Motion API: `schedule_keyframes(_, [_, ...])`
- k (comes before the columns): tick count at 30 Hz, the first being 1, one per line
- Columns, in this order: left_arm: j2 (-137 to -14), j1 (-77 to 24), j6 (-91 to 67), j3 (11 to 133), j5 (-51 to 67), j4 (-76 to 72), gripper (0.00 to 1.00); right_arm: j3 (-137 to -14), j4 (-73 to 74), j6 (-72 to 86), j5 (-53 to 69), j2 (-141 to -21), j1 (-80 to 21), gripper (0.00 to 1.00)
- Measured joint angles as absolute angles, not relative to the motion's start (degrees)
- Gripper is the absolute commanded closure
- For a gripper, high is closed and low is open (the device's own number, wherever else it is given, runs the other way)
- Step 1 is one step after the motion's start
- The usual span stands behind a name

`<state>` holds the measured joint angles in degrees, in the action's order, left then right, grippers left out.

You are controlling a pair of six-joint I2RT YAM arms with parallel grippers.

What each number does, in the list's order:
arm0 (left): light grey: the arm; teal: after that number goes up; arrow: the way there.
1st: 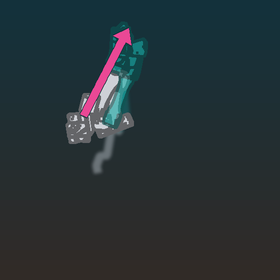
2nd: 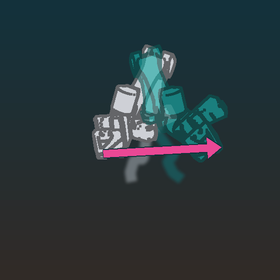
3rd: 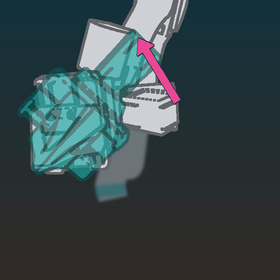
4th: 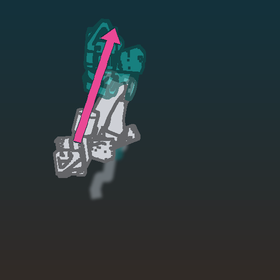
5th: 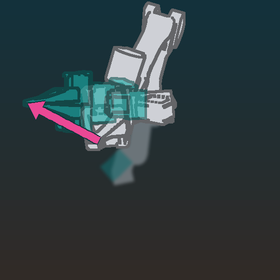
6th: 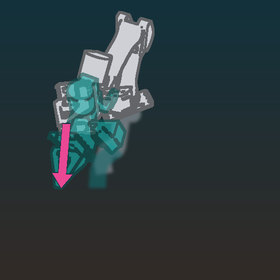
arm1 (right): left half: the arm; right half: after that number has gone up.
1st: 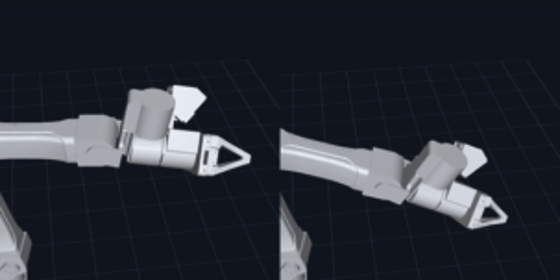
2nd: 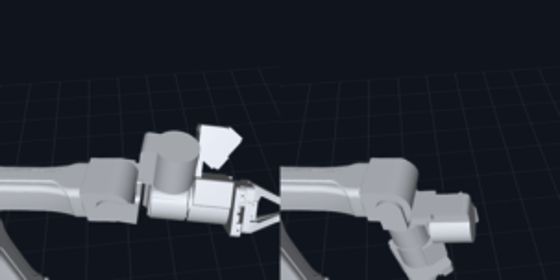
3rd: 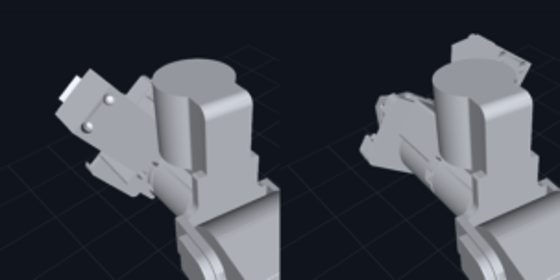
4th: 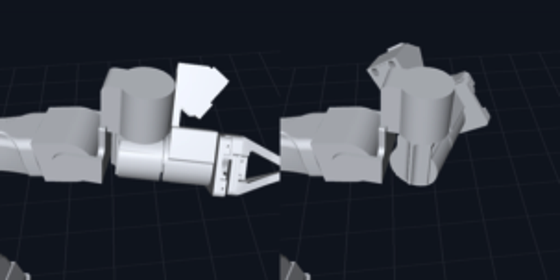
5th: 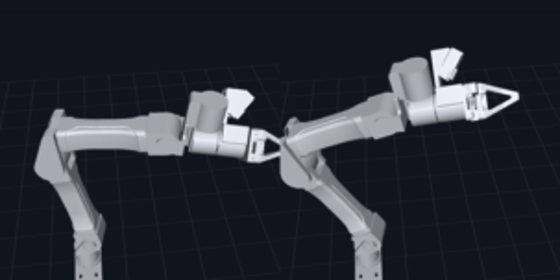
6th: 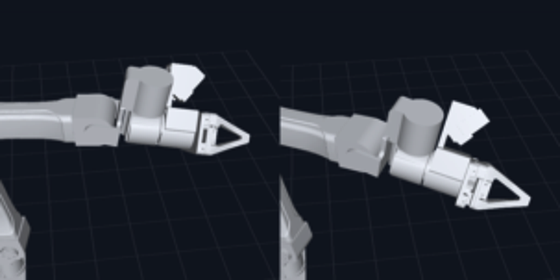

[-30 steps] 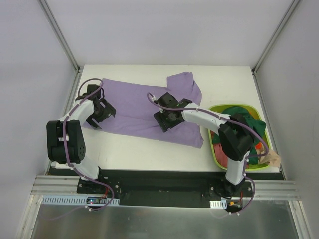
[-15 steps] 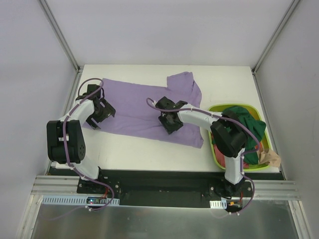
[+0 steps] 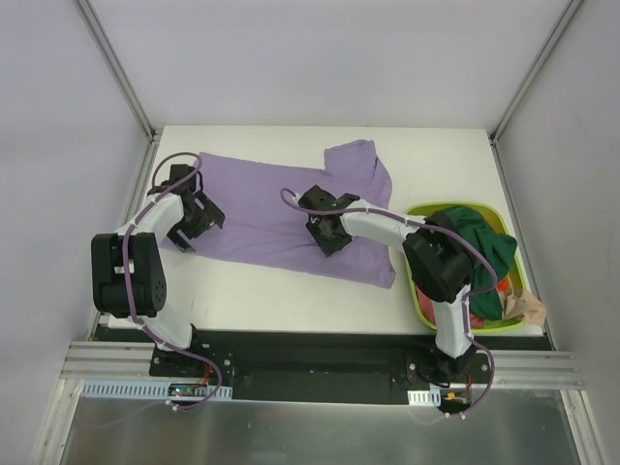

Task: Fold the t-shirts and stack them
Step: Fold the flattened tshirt in 1/3 of the way

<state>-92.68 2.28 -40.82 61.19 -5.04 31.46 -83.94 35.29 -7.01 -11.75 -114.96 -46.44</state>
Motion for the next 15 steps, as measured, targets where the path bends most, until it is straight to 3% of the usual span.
schedule_keyframes(3, [-92.8,2.3,-40.8,61.2,-5.0,31.5,0.01,-84.0,35.1,-8.1,-9.6,-115.2,-46.5,0.63])
schedule_keyframes(11, [-93.7,2.3,-40.8,61.2,-5.0,31.4,0.01,-84.0,34.9,-9.1,-9.1,-115.3,-46.7,0.76])
schedule_keyframes(12, [-93.7,2.3,-40.8,61.2,-5.0,31.4,0.01,-84.0,34.9,-9.1,-9.4,-115.3,-46.7,0.81])
schedule_keyframes(14, [-93.7,2.3,-40.8,61.2,-5.0,31.4,0.01,-84.0,34.9,-9.1,-10.0,-115.6,-46.7,1.0])
schedule_keyframes(15, [-93.7,2.3,-40.8,61.2,-5.0,31.4,0.01,-84.0,34.9,-9.1,-10.2,-115.9,-46.7,1.0])
